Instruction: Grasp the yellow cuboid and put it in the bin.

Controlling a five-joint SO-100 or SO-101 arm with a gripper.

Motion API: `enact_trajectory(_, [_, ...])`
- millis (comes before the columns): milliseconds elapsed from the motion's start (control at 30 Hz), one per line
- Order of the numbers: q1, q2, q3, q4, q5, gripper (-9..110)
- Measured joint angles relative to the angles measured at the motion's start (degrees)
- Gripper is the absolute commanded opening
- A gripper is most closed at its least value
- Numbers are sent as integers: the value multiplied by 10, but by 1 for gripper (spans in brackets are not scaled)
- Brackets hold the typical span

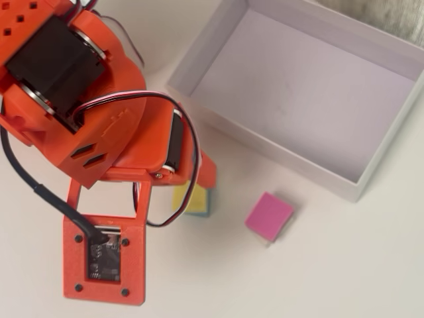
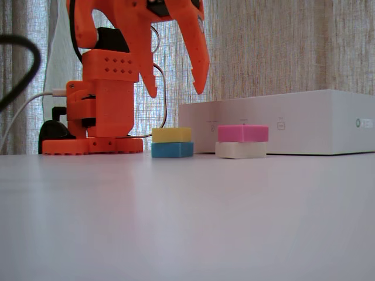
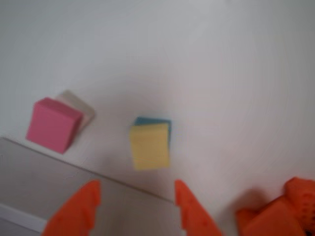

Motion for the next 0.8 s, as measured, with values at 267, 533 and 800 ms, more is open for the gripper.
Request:
enact_trajectory(267, [23,-12,33,-31,-4,22])
enact_trajectory(533, [21,-48,45,-70,-4,22])
enact_trajectory(800, [9,-54,65,-94,-4,20])
